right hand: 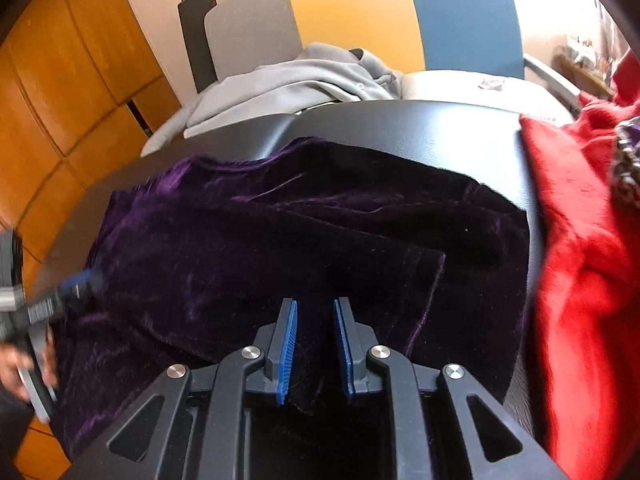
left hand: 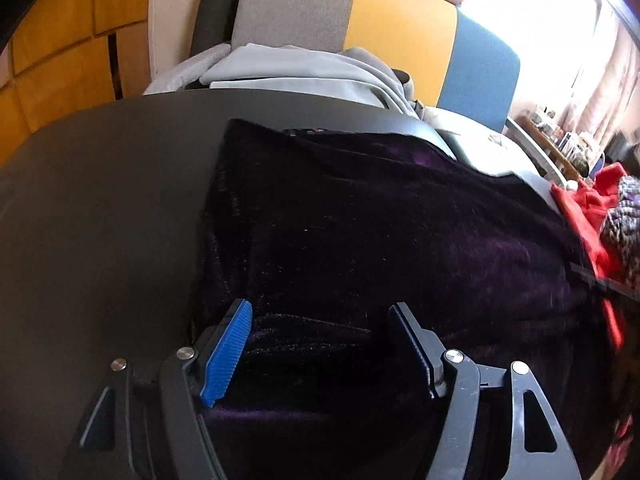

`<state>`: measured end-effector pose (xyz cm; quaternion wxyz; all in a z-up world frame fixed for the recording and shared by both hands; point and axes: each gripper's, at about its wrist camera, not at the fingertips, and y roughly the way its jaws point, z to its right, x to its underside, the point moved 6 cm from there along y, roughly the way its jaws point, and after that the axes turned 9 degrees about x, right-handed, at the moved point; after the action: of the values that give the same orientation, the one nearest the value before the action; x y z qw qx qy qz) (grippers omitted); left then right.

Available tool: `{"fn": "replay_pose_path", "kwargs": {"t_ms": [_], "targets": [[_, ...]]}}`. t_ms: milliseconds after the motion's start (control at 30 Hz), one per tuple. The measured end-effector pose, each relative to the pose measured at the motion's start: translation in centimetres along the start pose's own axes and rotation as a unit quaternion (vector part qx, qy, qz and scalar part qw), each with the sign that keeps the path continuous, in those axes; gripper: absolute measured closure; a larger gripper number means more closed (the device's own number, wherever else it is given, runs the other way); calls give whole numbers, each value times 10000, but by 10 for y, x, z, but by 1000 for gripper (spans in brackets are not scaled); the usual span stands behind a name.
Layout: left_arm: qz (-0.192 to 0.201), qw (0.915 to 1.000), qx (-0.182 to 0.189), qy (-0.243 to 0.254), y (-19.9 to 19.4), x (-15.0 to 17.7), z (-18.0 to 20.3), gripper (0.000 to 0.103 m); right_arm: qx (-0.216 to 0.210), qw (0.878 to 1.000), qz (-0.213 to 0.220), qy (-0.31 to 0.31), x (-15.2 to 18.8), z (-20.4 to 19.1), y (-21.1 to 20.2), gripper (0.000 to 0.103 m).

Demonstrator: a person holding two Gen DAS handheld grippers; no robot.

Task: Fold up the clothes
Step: 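Release the velvet and smooth the folded bundle with both grippers open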

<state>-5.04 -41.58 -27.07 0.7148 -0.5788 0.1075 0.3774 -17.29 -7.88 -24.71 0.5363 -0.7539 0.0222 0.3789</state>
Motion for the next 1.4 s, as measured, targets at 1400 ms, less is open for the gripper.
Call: {"fn": "replay_pose_path", "kwargs": {"t_ms": [1400], "targets": [[-314, 9991, -119, 266, -105, 126, 18, 19, 648, 9545, -1922, -2185, 190, 1, -144, 87]]}}
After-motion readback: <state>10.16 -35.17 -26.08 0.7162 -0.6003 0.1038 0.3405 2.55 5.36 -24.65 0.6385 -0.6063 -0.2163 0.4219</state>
